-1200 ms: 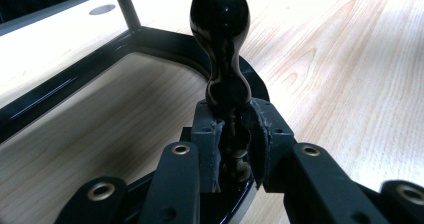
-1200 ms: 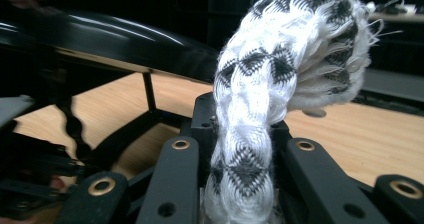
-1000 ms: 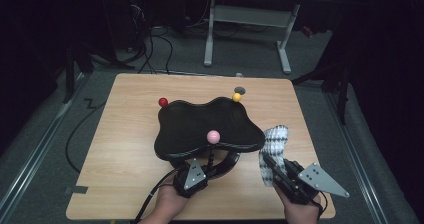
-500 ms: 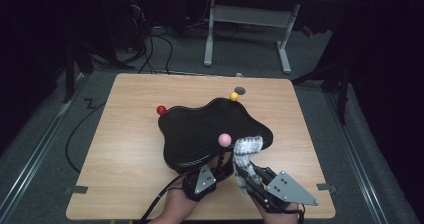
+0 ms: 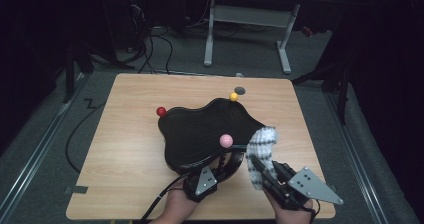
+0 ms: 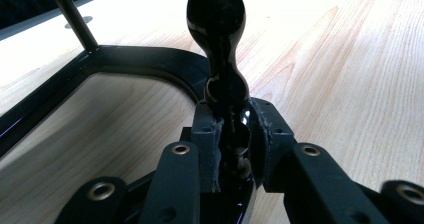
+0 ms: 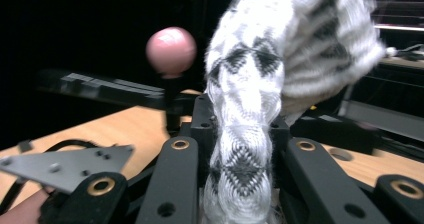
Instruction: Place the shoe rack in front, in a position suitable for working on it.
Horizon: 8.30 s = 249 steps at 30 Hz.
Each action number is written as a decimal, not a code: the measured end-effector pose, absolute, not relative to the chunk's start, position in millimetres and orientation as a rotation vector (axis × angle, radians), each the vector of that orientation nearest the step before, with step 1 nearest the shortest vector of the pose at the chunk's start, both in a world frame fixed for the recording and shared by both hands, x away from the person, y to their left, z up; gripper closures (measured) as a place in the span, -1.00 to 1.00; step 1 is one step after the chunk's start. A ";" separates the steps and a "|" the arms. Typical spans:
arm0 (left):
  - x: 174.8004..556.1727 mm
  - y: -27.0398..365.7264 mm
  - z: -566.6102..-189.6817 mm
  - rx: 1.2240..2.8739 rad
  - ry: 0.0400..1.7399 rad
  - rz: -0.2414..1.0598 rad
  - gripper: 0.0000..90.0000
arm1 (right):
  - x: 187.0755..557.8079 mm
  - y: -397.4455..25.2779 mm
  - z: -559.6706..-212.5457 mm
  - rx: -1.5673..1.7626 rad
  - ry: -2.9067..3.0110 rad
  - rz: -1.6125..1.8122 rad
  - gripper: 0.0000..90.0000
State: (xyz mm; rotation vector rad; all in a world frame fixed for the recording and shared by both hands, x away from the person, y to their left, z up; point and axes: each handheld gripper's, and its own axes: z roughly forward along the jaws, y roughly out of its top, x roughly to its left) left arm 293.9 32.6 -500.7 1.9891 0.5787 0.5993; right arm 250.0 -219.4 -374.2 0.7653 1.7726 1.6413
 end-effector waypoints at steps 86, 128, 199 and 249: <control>268.6 114.9 -500.5 1.934 0.805 0.709 0.09 | 328.6 -261.6 -383.9 1.020 1.612 1.548 0.62; 336.7 166.6 -496.9 1.820 0.987 0.801 0.62 | 265.0 -234.7 -384.8 0.818 1.868 1.556 0.65; 334.8 174.0 -498.0 1.768 1.024 0.724 0.65 | 272.5 -234.8 -386.1 0.826 1.959 1.526 0.68; 334.2 173.3 -497.2 1.768 1.027 0.691 0.65 | 312.6 -230.5 -432.7 0.976 2.083 1.394 0.71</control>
